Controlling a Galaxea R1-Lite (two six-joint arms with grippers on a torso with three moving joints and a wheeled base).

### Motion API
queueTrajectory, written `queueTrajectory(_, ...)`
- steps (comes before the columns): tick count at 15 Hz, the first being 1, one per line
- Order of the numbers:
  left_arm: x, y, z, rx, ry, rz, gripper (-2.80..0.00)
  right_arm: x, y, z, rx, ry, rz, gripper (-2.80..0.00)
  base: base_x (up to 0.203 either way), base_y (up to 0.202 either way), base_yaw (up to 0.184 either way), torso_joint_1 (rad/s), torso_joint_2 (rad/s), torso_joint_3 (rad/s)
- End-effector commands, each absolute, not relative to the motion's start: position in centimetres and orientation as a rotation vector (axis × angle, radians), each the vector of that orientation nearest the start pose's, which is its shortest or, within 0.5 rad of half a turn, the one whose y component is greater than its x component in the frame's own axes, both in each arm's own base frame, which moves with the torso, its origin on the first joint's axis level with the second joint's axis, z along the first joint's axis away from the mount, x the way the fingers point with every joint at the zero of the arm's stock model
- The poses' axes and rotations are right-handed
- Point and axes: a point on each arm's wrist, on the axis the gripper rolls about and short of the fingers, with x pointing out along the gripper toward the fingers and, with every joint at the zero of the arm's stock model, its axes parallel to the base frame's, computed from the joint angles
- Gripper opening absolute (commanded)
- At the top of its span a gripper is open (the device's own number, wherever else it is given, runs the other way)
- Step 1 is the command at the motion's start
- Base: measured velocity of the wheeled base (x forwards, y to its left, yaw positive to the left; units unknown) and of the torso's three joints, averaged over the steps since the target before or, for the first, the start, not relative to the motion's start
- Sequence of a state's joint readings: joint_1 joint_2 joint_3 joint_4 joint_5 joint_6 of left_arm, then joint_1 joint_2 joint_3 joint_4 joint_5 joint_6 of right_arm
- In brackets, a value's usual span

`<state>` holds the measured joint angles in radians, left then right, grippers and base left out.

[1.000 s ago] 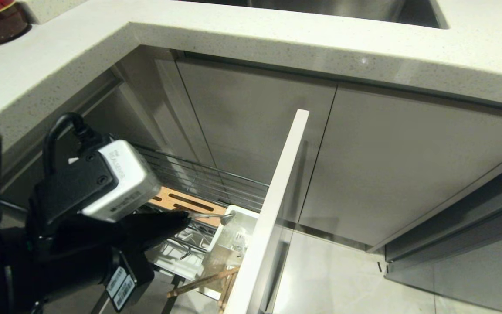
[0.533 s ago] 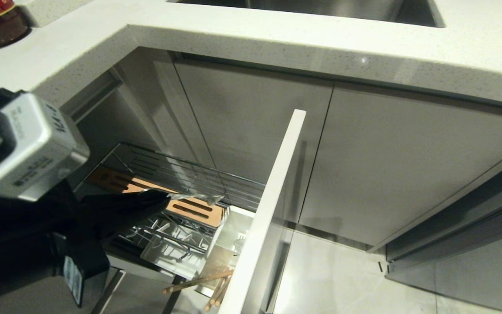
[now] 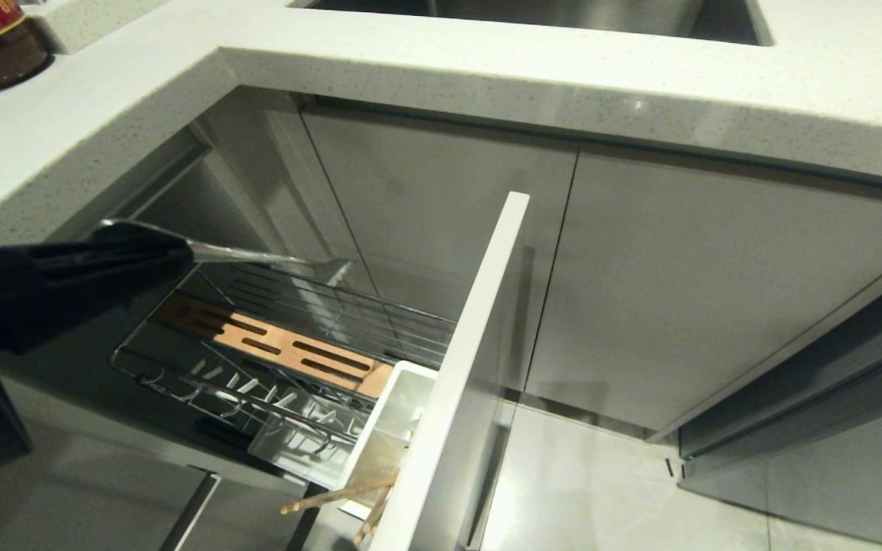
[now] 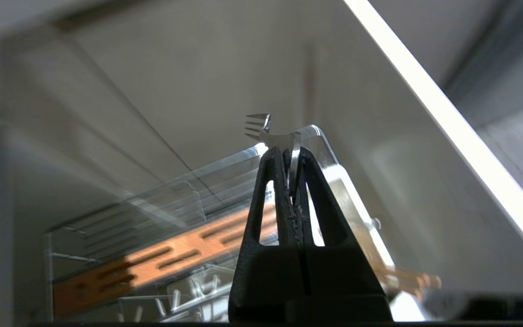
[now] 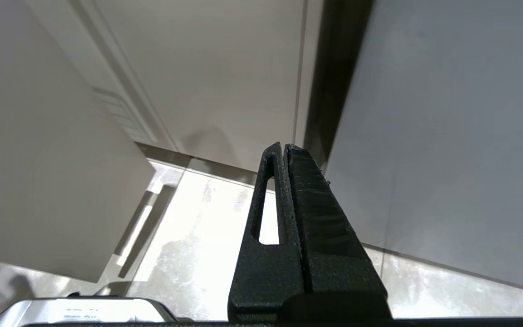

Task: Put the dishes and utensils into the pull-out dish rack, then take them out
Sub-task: Take the fork out of the cupboard

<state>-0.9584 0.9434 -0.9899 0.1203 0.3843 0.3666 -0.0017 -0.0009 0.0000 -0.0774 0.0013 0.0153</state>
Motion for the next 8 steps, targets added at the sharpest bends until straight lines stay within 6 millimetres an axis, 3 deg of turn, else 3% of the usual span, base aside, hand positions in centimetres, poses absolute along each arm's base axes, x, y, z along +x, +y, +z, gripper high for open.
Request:
queueTrajectory(1,4.8,-4.9,33.7,0.322,-0.149,-0.515,-2.80,-2.1,0.0,7.6,0.015,-0.054,0.000,-2.80,0.000,0.000,0.000,0.000,0.00,0.000)
queueTrajectory(8,2.3,-1.2,36.7,0.163,-0.374,-0.365,-2.80,-2.1,0.0,7.6,0.015,-0.054,0.000,-2.80,0.000,0.000,0.000,0.000,0.00,0.000)
